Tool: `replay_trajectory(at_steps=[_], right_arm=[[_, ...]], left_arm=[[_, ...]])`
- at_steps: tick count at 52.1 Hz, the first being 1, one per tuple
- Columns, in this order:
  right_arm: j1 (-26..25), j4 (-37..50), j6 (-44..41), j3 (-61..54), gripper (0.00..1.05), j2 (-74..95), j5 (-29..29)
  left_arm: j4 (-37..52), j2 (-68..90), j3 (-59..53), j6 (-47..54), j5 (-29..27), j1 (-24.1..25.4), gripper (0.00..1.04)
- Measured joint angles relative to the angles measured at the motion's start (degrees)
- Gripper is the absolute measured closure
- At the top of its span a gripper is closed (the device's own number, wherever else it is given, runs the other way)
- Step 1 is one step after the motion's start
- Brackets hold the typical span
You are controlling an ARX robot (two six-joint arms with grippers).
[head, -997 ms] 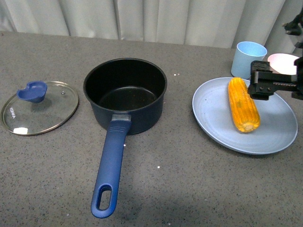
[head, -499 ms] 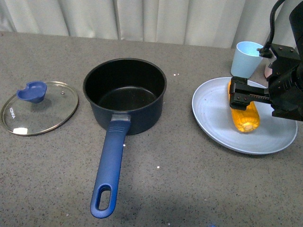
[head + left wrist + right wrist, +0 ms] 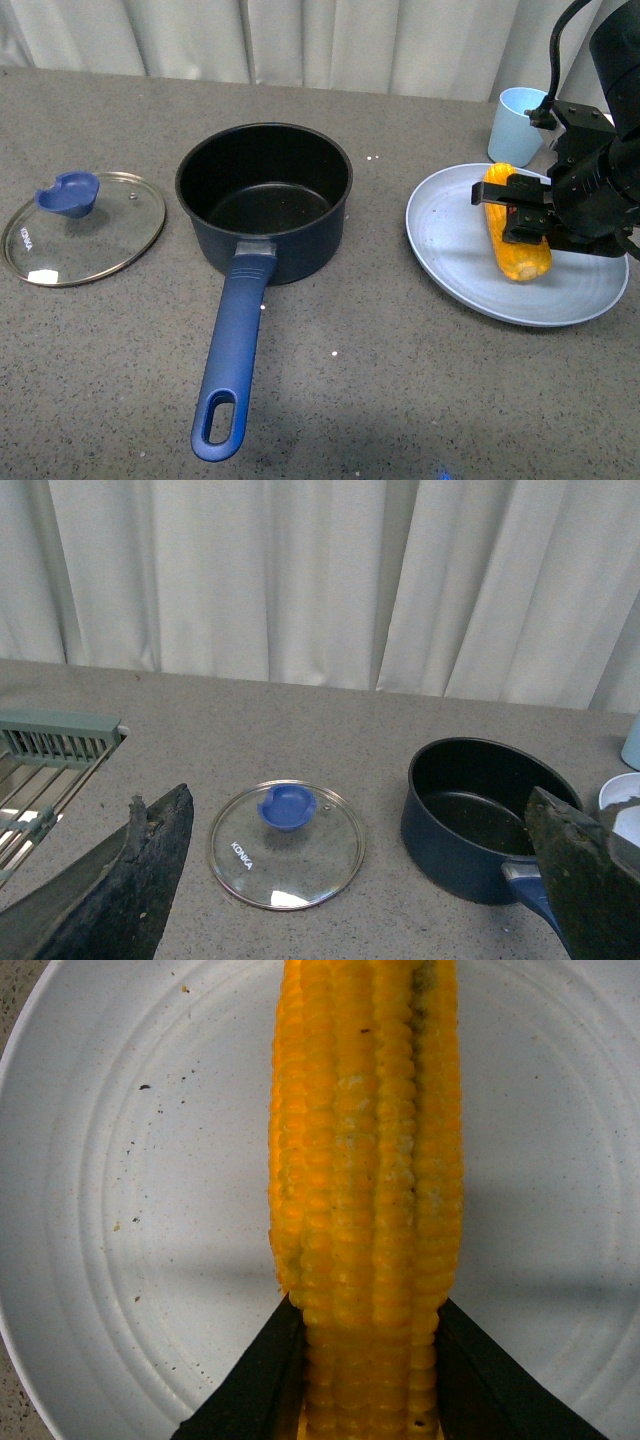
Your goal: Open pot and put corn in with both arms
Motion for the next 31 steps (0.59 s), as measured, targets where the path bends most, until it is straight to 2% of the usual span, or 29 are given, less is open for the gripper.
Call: replay_trajectory(at_steps=[9,14,18,21,31], right_arm=[[0.2,0.0,0.1,-2.6,0.84,-4.3,-3.5],[1.2,0.9,1.6,-4.9,0.86,-10.4,-10.0],[3.4,1.0,4.0,-4.7,0.89,-15.8,-17.9],[5.0,1.0,5.7,-4.0,0.9,-17.2,-21.8],[10.8,1.6,11.4,-1.0,0.92,-17.1,-27.7]], left_arm=[[0.0,0.0,0.0,0.0,0.0,0.0,0.06],[0.0,0.0,0.0,0.0,0.0,0.0,0.06],[0.0,0.0,0.0,0.0,0.0,0.0,0.06],[0.0,0.0,0.0,0.0,0.0,0.0,0.06],[0.0,0.0,0.0,0.0,0.0,0.0,0.06]])
